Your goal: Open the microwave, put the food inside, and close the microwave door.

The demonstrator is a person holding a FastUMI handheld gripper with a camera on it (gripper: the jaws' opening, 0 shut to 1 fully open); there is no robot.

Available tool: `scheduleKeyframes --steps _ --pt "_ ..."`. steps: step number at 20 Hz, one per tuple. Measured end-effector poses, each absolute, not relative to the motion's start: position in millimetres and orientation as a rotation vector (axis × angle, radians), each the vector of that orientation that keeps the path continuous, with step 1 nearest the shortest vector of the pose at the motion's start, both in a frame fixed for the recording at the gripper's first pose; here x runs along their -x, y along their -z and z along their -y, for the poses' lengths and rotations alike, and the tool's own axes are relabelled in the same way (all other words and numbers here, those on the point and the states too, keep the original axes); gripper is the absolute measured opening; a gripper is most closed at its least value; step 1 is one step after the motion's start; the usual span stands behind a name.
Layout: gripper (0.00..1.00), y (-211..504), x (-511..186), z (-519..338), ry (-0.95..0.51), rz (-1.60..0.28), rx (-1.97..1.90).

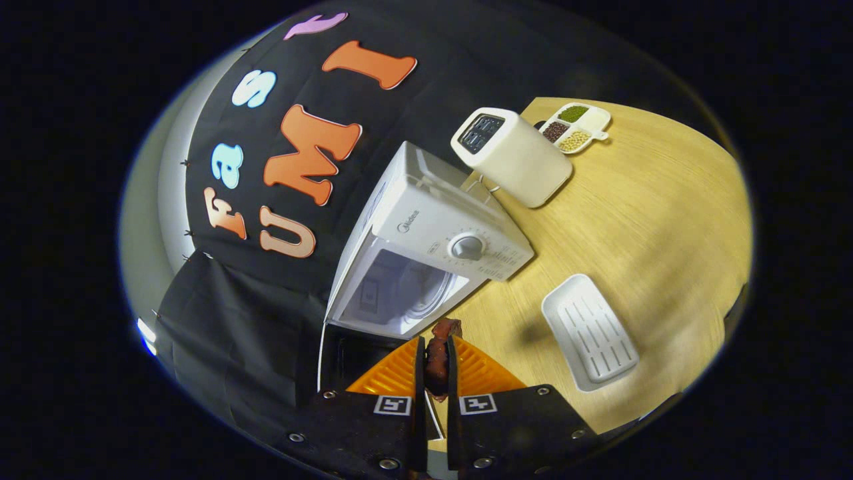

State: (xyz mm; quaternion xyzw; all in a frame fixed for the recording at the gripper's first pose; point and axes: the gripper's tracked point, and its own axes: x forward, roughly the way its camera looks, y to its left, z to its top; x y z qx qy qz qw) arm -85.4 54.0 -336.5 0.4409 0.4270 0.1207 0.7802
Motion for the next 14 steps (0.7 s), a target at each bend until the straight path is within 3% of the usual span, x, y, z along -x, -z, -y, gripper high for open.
scheduleKeyframes --steps 14 --pt "0.12 337 23 -191 -0.189 -0.731 -1.02"
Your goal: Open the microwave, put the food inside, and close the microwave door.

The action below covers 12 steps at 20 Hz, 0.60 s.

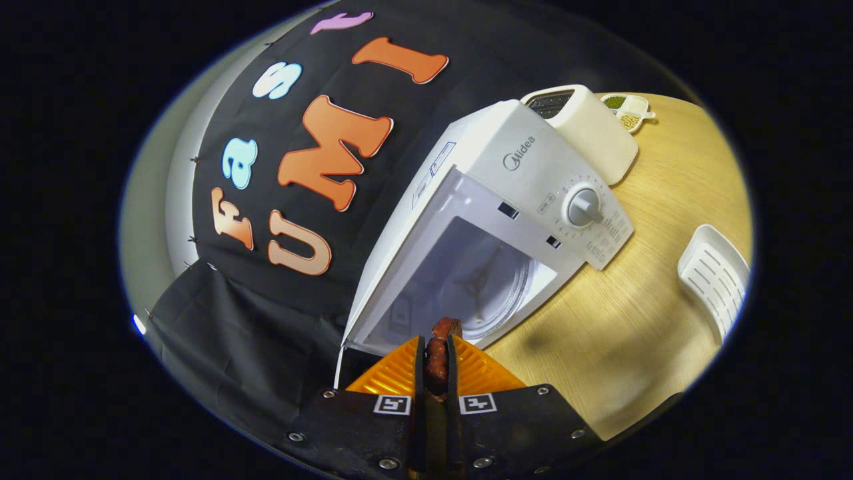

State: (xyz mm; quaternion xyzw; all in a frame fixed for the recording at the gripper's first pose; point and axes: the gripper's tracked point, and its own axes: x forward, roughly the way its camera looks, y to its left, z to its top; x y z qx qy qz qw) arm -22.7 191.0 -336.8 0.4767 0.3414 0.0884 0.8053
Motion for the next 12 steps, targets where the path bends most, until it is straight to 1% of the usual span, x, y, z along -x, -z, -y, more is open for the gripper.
scheduleKeyframes --steps 9,12 --pt "0.12 380 -21 -238 -0.064 -0.677 -1.097" --pt "0.12 390 -42 -242 -0.004 -0.628 -1.104"
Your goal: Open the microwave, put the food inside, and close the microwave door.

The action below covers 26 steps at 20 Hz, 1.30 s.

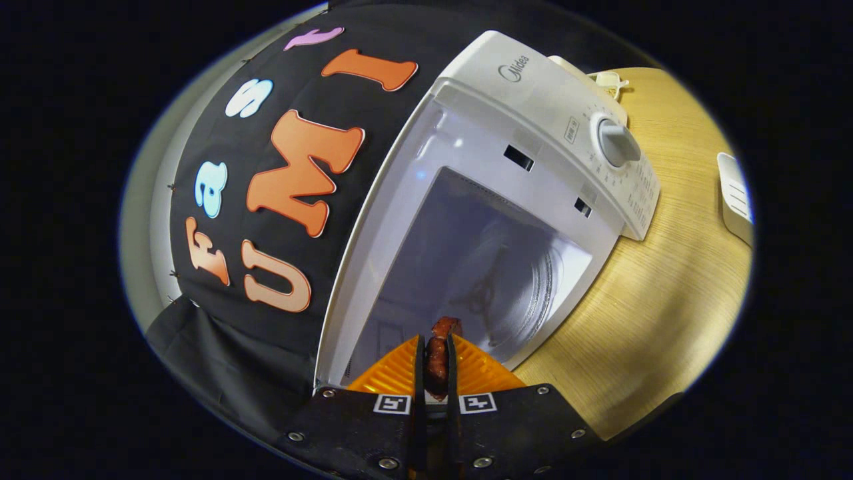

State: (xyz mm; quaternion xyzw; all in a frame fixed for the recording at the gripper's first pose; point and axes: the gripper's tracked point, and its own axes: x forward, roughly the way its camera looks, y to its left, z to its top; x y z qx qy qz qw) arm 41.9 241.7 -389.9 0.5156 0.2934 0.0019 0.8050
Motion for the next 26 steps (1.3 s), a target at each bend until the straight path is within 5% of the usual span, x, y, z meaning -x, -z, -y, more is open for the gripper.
scheduleKeyframes --steps 17,19,22,26 --pt "0.17 451 -100 -252 0.173 -0.582 -0.984" --pt "0.27 460 -95 -258 0.152 -0.644 -0.971" --pt "0.6 453 -90 -253 0.137 -0.649 -0.92" --pt "0.75 434 -66 -256 0.035 -0.663 -0.847"
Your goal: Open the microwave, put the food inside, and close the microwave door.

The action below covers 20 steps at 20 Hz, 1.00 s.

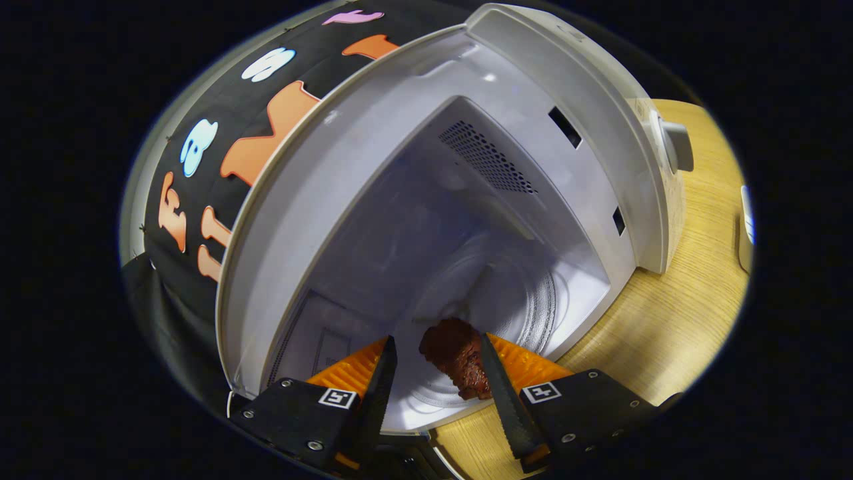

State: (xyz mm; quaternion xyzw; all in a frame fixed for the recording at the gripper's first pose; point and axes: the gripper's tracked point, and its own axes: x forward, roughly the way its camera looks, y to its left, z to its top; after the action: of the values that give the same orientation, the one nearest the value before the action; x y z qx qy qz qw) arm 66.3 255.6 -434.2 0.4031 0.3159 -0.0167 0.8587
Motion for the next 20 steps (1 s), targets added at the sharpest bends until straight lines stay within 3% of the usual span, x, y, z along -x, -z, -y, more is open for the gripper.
scheduleKeyframes --steps 4,10,20 --pt "0.85 404 -35 -248 -0.049 -0.651 -0.737" --pt "0.91 358 21 -221 -0.09 -0.608 -0.621" --pt "0.91 368 151 -193 -0.1 -0.636 -0.347"
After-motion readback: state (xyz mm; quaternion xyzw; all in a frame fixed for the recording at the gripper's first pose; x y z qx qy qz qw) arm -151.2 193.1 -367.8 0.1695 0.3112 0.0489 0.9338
